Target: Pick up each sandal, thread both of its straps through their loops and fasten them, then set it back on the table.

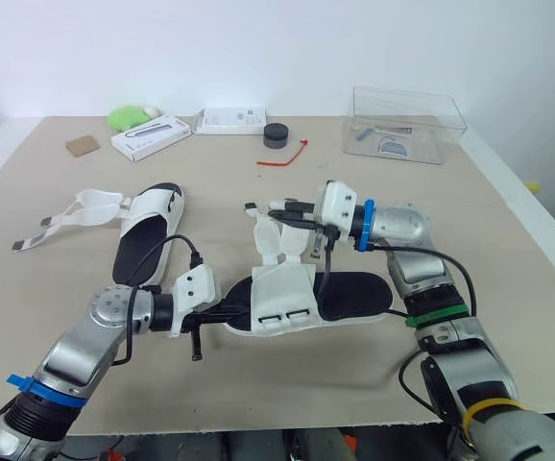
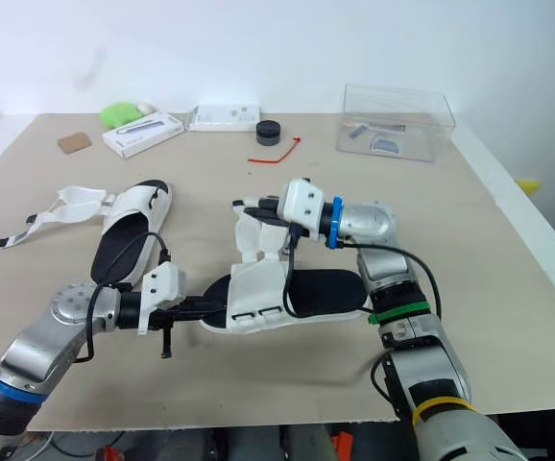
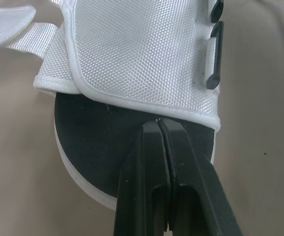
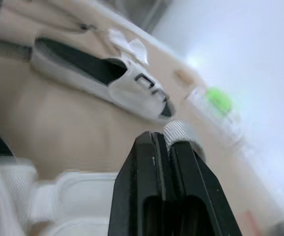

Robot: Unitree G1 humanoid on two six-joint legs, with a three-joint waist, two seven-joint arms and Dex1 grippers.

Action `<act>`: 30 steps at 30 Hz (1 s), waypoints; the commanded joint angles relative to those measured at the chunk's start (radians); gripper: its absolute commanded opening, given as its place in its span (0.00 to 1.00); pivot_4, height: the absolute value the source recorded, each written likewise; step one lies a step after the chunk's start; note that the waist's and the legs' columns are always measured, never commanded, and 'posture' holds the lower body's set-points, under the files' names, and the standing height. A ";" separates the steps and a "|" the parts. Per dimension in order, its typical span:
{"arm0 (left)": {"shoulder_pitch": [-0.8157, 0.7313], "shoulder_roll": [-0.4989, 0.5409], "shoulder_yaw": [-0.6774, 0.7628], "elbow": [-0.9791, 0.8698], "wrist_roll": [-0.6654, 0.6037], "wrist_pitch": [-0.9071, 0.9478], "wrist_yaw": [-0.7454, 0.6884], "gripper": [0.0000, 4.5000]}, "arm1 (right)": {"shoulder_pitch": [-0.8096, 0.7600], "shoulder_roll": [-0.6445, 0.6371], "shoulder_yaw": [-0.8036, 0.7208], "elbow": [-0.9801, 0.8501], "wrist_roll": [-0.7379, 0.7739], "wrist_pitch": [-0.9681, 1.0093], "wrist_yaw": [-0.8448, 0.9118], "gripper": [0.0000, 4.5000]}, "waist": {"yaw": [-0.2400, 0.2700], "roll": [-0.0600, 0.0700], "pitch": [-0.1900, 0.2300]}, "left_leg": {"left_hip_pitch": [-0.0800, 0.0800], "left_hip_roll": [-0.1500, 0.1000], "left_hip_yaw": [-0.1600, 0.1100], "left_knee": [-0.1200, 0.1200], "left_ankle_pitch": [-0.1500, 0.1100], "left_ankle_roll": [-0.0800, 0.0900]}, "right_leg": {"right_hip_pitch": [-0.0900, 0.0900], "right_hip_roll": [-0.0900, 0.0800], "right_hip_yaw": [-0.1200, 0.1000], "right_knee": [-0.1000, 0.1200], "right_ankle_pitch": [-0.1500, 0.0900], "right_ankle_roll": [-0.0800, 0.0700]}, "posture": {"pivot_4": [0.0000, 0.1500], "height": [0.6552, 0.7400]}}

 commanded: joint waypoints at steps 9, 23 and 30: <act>-0.020 -0.008 -0.015 0.016 0.011 -0.010 -0.026 0.00 | -0.118 -0.055 -0.051 0.205 -0.592 -0.633 -0.364 0.01 | -0.001 -0.001 0.000 | 0.005 0.001 0.009 0.000 0.002 -0.002 | 0.001 0.001 0.007 0.002 0.001 -0.001 | 1.00 1.00; -0.020 -0.008 -0.012 0.014 0.011 0.002 -0.032 0.00 | -0.196 -0.258 0.178 -0.121 -1.439 -0.187 -1.610 0.01 | -0.001 -0.001 0.000 | 0.002 -0.001 0.010 0.000 0.004 -0.007 | -0.008 -0.001 0.011 0.013 -0.008 -0.009 | 1.00 1.00; -0.027 -0.006 -0.008 0.016 0.009 0.007 -0.032 0.00 | -0.247 -0.326 0.367 -0.072 -1.534 0.008 -1.849 0.01 | -0.004 -0.001 0.000 | 0.003 -0.001 0.010 -0.001 0.006 -0.009 | -0.009 0.001 0.011 0.014 -0.007 -0.009 | 1.00 1.00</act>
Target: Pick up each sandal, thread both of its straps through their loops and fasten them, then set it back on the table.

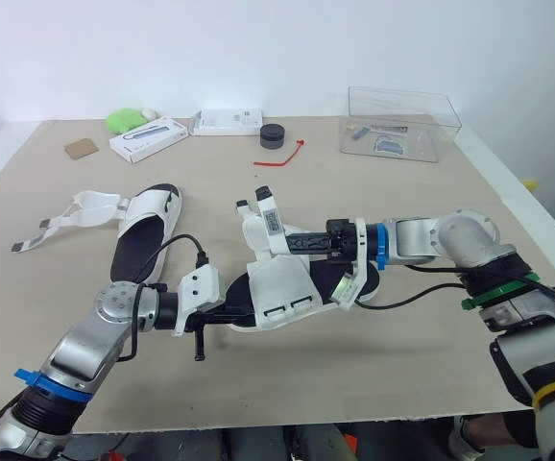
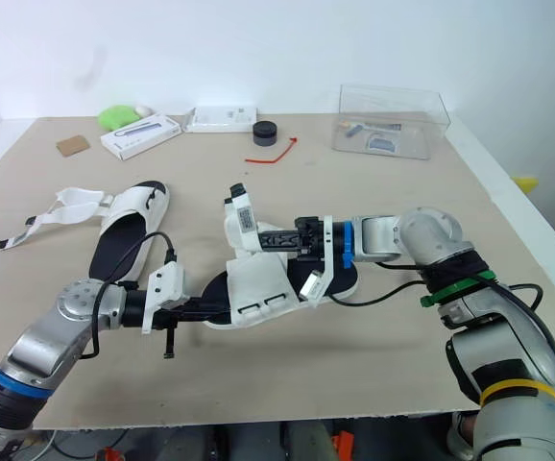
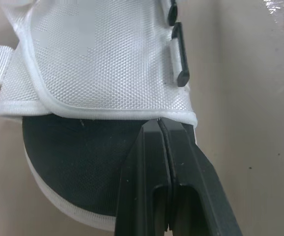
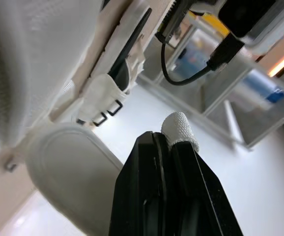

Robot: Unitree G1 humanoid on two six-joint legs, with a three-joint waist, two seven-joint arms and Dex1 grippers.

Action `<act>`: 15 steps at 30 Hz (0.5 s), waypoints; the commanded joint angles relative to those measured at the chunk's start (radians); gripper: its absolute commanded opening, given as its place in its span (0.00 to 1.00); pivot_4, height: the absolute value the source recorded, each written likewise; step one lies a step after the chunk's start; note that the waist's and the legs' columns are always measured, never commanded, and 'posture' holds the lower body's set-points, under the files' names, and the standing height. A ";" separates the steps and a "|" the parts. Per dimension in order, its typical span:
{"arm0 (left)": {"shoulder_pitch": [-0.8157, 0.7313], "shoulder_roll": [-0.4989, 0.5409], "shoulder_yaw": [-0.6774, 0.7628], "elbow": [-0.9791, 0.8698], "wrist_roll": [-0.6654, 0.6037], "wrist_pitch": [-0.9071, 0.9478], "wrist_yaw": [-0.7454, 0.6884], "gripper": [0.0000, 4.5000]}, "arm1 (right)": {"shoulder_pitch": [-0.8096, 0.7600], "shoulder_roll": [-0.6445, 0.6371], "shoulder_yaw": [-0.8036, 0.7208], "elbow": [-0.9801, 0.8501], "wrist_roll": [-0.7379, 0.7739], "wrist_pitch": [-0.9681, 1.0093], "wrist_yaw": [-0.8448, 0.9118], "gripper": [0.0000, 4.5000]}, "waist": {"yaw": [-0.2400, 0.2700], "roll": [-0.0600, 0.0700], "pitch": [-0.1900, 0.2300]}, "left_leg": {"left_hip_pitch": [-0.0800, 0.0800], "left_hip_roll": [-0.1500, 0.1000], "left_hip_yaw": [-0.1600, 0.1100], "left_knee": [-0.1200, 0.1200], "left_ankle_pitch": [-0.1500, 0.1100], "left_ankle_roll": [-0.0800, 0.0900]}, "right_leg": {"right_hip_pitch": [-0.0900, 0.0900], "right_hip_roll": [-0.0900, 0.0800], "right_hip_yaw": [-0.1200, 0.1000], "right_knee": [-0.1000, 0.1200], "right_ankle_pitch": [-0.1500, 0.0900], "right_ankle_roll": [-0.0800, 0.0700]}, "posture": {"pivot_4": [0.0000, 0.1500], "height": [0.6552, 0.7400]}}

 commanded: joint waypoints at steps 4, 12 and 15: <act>-0.005 0.005 0.008 0.000 0.005 0.009 0.004 0.00 | -0.088 -0.037 0.082 0.082 0.110 -0.060 -0.022 0.01 | -0.007 -0.001 0.000 | 0.000 0.000 0.000 0.000 0.000 0.001 | 0.000 0.000 0.000 0.000 0.001 0.003 | 1.00 1.00; -0.016 0.011 0.014 0.024 0.011 0.002 -0.003 0.00 | -0.099 -0.047 0.090 0.073 0.319 -0.233 0.158 0.01 | -0.019 -0.001 0.000 | 0.000 0.000 0.000 -0.001 -0.003 0.005 | 0.000 0.000 0.000 -0.001 0.001 0.005 | 1.00 1.00; -0.032 0.015 0.019 0.053 0.016 -0.008 -0.008 0.00 | -0.077 -0.066 0.081 0.012 0.296 -0.196 0.169 0.01 | -0.019 -0.001 0.000 | -0.001 0.000 0.000 -0.001 -0.003 0.005 | 0.000 0.000 0.001 -0.001 0.001 0.006 | 1.00 1.00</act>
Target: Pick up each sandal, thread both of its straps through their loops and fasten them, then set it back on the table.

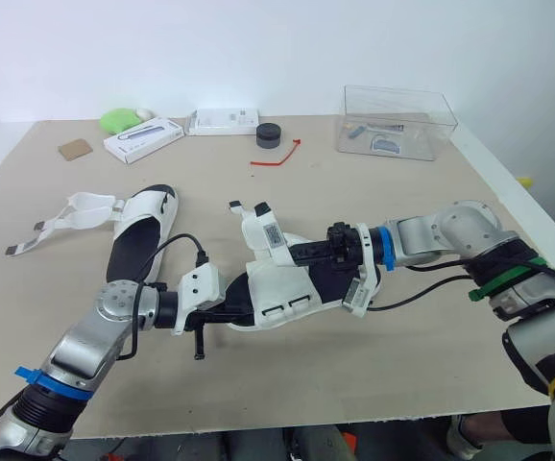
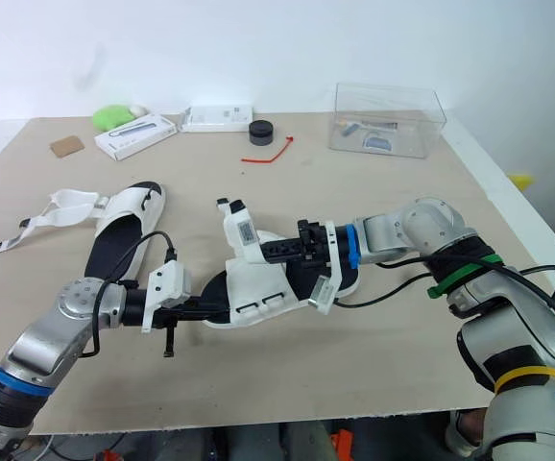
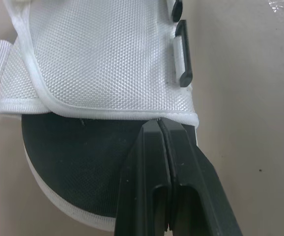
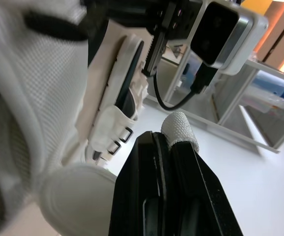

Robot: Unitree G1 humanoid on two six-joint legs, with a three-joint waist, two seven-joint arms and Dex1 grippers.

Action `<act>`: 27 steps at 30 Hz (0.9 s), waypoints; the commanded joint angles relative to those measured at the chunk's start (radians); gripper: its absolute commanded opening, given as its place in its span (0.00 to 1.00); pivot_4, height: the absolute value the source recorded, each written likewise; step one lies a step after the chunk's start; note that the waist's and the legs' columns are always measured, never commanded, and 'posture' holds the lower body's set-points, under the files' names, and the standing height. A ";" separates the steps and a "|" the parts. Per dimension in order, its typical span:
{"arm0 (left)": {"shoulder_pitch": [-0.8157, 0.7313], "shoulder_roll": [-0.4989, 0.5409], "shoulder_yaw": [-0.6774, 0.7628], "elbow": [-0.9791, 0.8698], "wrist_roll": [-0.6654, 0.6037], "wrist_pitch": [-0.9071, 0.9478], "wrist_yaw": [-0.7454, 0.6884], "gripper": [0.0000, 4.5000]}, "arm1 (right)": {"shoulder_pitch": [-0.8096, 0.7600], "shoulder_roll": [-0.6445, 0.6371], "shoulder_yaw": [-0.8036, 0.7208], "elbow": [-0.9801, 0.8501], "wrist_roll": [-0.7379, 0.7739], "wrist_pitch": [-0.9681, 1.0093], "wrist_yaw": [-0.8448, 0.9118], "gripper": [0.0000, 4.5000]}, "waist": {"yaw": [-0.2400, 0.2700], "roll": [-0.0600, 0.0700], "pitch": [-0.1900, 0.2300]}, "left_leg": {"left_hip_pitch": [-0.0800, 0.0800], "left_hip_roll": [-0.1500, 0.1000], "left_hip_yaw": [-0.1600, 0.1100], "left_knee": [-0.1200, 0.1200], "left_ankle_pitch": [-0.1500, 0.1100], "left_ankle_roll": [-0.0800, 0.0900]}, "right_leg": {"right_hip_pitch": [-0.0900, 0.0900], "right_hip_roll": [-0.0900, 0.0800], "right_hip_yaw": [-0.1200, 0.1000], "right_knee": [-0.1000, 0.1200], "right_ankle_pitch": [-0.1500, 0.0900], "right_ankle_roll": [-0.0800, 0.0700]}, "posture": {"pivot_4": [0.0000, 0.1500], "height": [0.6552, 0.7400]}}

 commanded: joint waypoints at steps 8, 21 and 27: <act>-0.036 0.014 0.015 0.052 0.021 -0.026 -0.012 0.00 | 0.076 -0.097 -0.032 -0.182 -0.106 0.217 -0.121 0.01 | 0.000 0.000 0.000 | 0.000 0.000 0.001 0.000 0.000 0.000 | 0.000 0.000 0.000 0.000 0.000 0.000 | 1.00 1.00; -0.048 0.009 0.010 0.060 0.023 -0.025 -0.023 0.00 | 0.064 -0.099 0.003 -0.190 -0.161 0.301 -0.217 0.01 | 0.000 0.000 0.000 | 0.000 0.000 0.001 0.000 0.001 -0.001 | -0.001 0.000 0.001 0.000 0.000 0.000 | 1.00 1.00; -0.043 0.015 0.012 0.055 0.024 -0.024 -0.025 0.00 | 0.060 -0.099 -0.001 -0.187 -0.125 0.266 -0.195 0.01 | 0.000 0.000 0.000 | 0.000 0.000 0.001 0.000 0.001 -0.001 | -0.001 0.000 0.001 0.000 0.000 0.000 | 1.00 1.00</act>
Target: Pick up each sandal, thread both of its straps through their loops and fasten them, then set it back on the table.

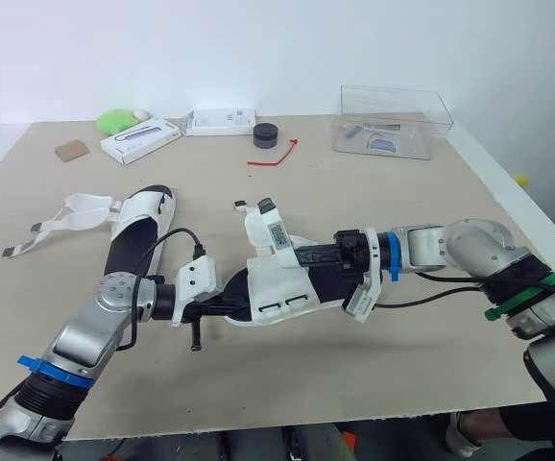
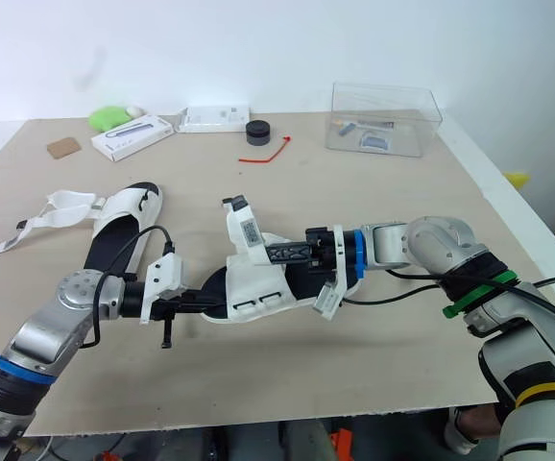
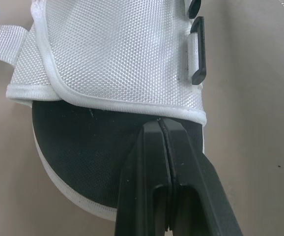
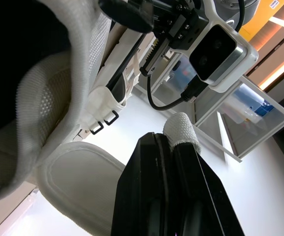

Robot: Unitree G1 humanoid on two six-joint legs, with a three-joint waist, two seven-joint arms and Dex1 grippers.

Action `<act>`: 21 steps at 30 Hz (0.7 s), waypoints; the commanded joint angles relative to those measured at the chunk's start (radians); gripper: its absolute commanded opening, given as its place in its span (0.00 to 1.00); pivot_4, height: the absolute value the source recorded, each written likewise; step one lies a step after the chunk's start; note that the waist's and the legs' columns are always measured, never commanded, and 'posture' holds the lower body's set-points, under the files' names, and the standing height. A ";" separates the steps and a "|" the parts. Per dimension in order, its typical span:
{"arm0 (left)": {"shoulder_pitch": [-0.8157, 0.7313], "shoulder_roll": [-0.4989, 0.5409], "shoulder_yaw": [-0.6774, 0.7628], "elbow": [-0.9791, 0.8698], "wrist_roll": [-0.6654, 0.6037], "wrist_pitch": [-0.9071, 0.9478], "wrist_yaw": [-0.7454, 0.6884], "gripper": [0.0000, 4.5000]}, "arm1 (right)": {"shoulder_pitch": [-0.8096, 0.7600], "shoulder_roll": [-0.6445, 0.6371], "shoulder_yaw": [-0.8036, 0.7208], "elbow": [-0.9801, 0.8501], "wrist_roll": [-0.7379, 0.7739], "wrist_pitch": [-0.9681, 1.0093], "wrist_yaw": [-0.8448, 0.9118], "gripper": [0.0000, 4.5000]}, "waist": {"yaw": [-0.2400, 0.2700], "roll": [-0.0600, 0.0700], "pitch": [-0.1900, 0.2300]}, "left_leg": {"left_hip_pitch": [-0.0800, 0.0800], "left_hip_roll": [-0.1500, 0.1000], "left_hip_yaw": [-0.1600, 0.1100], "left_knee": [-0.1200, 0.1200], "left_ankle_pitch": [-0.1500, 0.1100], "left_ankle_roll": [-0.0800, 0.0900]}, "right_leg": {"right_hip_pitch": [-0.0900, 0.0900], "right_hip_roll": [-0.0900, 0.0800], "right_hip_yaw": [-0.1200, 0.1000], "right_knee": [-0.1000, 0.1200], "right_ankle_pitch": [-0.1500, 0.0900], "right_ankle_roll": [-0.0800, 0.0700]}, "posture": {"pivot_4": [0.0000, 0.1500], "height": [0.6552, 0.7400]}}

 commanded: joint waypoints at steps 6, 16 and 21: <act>0.004 0.016 0.009 -0.006 0.016 -0.001 -0.006 0.00 | -0.023 -0.003 -0.022 0.017 0.269 -0.202 0.176 0.01 | 0.000 0.000 0.000 | 0.000 0.000 0.000 0.000 0.000 0.001 | 0.000 0.000 0.000 0.000 0.000 0.000 | 1.00 1.00; -0.010 0.009 0.003 0.016 0.026 -0.012 -0.017 0.00 | 0.000 0.008 0.073 0.186 0.928 -0.378 0.782 0.66 | -0.001 0.000 0.000 | 0.001 0.001 0.000 0.000 -0.001 0.002 | 0.001 0.000 0.000 0.000 0.000 0.000 | 1.00 1.00; -0.015 0.005 0.000 0.026 0.030 -0.017 -0.023 0.00 | 0.076 -0.066 0.129 0.079 1.309 -0.265 1.066 0.99 | 0.000 -0.001 0.000 | 0.002 0.001 -0.001 0.000 -0.001 0.002 | 0.002 0.001 -0.001 0.000 0.000 -0.001 | 1.00 1.00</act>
